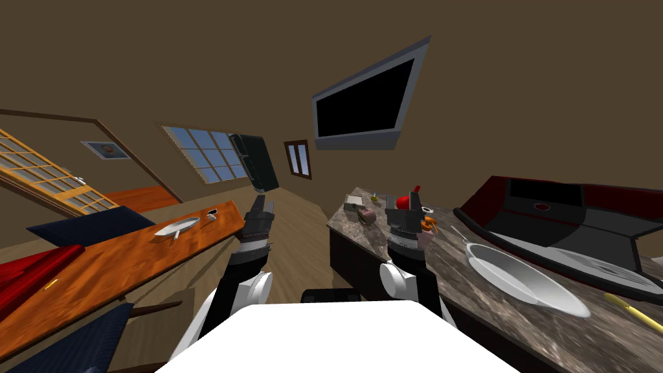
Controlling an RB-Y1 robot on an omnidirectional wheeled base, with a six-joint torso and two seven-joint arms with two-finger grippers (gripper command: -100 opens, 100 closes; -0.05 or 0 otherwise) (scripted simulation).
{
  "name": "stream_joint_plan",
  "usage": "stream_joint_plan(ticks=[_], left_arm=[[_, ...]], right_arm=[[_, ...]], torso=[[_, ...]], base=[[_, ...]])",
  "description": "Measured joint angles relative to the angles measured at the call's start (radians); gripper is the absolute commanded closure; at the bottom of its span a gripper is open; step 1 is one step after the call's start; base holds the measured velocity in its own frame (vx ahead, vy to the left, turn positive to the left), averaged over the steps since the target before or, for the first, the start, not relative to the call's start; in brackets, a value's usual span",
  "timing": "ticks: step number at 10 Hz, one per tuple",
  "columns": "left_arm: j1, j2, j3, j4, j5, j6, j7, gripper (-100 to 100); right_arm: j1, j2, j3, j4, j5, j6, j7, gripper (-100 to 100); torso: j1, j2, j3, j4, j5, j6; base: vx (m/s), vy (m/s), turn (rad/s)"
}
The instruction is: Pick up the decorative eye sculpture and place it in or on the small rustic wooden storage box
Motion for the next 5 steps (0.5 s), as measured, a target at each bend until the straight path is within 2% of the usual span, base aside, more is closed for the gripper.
stream_joint_plan(ticks=[5], left_arm=[[0.000,0.000,0.000,0.000,0.000,0.000,0.000,0]], right_arm=[[-0.001,-0.138,-0.019,0.054,0.026,0.016,0.028,-100]], torso=[[0.002,0.003,0.002,0.001,0.000,0.000]], base=[[-0.034,0.033,0.023]])
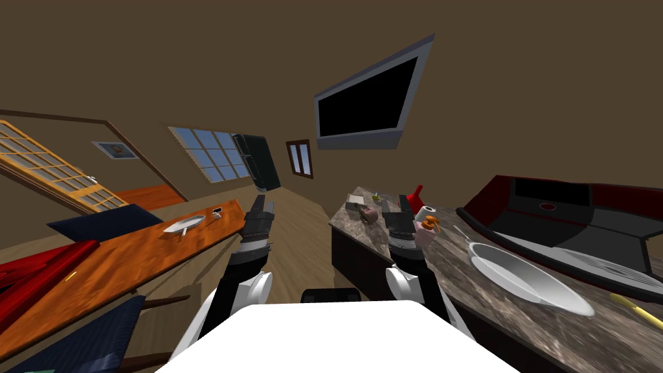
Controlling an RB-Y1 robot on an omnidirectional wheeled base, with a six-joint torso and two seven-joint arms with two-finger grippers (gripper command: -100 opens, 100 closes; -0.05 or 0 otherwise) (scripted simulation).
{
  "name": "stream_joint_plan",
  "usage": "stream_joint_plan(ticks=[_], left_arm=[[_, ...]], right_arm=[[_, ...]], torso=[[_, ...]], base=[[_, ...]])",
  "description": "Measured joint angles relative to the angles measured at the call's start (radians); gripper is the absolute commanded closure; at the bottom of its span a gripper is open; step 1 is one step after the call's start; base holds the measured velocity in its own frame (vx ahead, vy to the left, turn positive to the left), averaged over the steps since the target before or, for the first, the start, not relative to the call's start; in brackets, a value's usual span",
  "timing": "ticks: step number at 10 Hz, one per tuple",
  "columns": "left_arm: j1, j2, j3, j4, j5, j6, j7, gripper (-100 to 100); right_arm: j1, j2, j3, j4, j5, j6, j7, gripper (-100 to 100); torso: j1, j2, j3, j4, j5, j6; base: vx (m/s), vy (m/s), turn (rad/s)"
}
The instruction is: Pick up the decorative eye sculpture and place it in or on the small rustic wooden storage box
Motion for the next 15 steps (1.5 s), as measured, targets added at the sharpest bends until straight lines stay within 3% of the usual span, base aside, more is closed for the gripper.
stream_joint_plan(ticks=[3,7,10,15], left_arm=[[0.000,0.000,0.000,0.000,0.000,0.000,0.000,0],[0.000,0.000,0.000,0.000,0.000,0.000,0.000,0],[0.000,0.000,0.000,0.000,0.000,0.000,0.000,0],[0.000,0.000,0.000,0.000,0.000,0.000,0.000,0]], right_arm=[[-0.003,-0.072,-0.019,0.031,0.013,0.016,0.017,-100],[-0.009,-0.177,-0.048,0.112,0.052,0.042,0.061,-100],[0.017,-0.255,-0.078,0.142,0.080,0.071,0.093,-100],[0.000,-0.387,-0.126,0.261,0.132,0.109,0.152,-100]], torso=[[0.000,0.000,0.000,0.000,0.000,0.000],[0.001,0.002,0.001,0.000,0.000,0.000],[0.001,0.004,0.003,0.001,0.000,0.000],[0.003,0.002,0.001,0.001,0.001,0.000]], base=[[-0.046,0.041,0.025],[-0.067,0.056,0.032],[-0.092,0.060,0.038],[-0.068,0.071,0.042]])
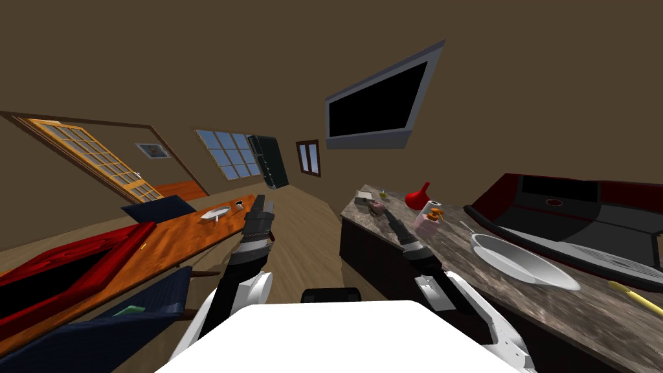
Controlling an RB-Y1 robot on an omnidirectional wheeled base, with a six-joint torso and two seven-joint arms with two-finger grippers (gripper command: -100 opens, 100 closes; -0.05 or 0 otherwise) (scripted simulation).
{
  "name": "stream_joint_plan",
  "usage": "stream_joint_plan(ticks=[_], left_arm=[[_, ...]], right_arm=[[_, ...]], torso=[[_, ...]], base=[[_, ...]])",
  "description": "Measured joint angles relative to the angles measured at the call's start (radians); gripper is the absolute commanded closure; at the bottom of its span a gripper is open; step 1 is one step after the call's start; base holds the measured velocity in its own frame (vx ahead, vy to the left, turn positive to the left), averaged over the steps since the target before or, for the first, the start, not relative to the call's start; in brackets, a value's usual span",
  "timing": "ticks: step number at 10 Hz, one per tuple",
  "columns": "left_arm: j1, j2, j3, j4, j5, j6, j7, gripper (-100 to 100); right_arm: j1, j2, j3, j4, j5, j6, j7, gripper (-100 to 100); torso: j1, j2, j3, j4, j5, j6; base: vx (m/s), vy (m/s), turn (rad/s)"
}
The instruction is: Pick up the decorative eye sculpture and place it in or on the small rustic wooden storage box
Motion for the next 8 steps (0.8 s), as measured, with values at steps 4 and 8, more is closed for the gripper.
stream_joint_plan(ticks=[4,8], left_arm=[[0.000,0.000,0.000,0.000,0.000,0.000,0.000,0],[0.000,0.000,0.000,0.000,0.000,0.000,0.000,0]], right_arm=[[0.015,-0.101,-0.033,0.080,0.038,0.023,0.044,-100],[0.020,-0.199,-0.060,0.177,0.083,0.040,0.093,-100]], torso=[[-0.002,0.000,0.000,0.000,0.000,0.000],[-0.001,-0.001,0.000,0.000,0.000,0.000]], base=[[-0.070,0.063,0.032],[-0.057,0.081,0.043]])
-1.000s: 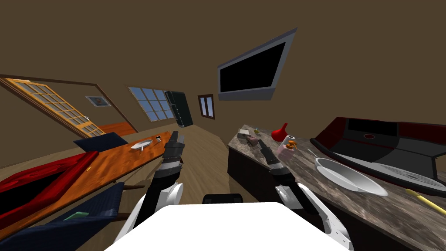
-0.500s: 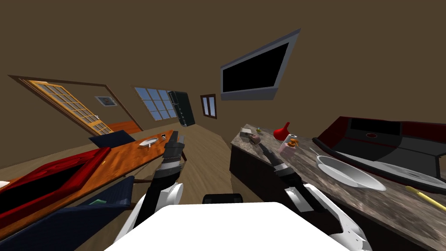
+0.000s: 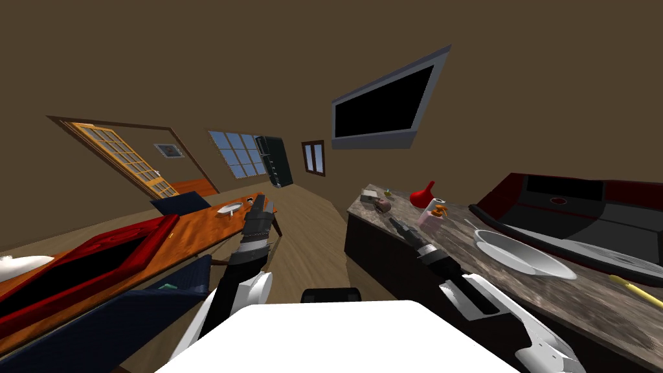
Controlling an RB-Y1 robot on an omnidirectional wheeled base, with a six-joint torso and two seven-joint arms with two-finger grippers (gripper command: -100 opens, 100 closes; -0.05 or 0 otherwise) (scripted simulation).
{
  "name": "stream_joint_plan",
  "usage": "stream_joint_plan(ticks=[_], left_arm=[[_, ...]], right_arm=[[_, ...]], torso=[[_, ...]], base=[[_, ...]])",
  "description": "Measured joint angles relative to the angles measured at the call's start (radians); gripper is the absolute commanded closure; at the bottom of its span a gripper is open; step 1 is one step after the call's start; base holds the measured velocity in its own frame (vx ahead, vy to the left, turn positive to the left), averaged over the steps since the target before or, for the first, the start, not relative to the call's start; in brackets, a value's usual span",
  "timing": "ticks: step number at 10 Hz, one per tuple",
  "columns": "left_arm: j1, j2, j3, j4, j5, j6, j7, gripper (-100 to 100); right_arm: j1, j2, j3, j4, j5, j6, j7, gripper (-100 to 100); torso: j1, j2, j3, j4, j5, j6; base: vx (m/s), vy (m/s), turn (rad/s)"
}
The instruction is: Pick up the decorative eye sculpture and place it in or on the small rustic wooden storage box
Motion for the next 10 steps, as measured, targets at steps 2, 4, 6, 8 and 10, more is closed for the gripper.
stream_joint_plan(ticks=[2,4,6,8,10], left_arm=[[0.000,0.000,0.000,0.000,0.000,0.000,0.000,0],[0.000,0.000,0.000,0.000,0.000,0.000,0.000,0],[0.000,0.000,0.000,0.000,0.000,0.000,0.000,0],[0.000,0.000,0.000,0.000,0.000,0.000,0.000,0],[0.000,0.000,0.000,0.000,0.000,0.000,0.000,0]], right_arm=[[0.014,-0.053,-0.015,0.030,0.016,0.016,0.015,-100],[0.013,-0.107,-0.026,0.086,0.031,0.013,0.025,-100],[0.016,-0.155,-0.030,0.124,0.049,0.025,0.040,-100],[0.029,-0.221,-0.038,0.187,0.070,0.027,0.052,-100],[0.043,-0.280,-0.041,0.224,0.086,0.033,0.061,-100]], torso=[[-0.002,-0.002,-0.001,0.000,0.000,0.000],[-0.001,-0.002,-0.001,0.000,-0.001,0.000],[-0.001,-0.004,-0.002,-0.001,-0.001,0.000],[0.001,-0.005,-0.003,-0.001,0.000,0.000],[0.000,-0.006,-0.003,-0.001,0.000,0.000]], base=[[-0.036,0.058,0.041],[-0.025,0.065,0.032],[0.003,0.062,0.034],[0.014,0.088,0.049],[0.031,0.065,0.031]])
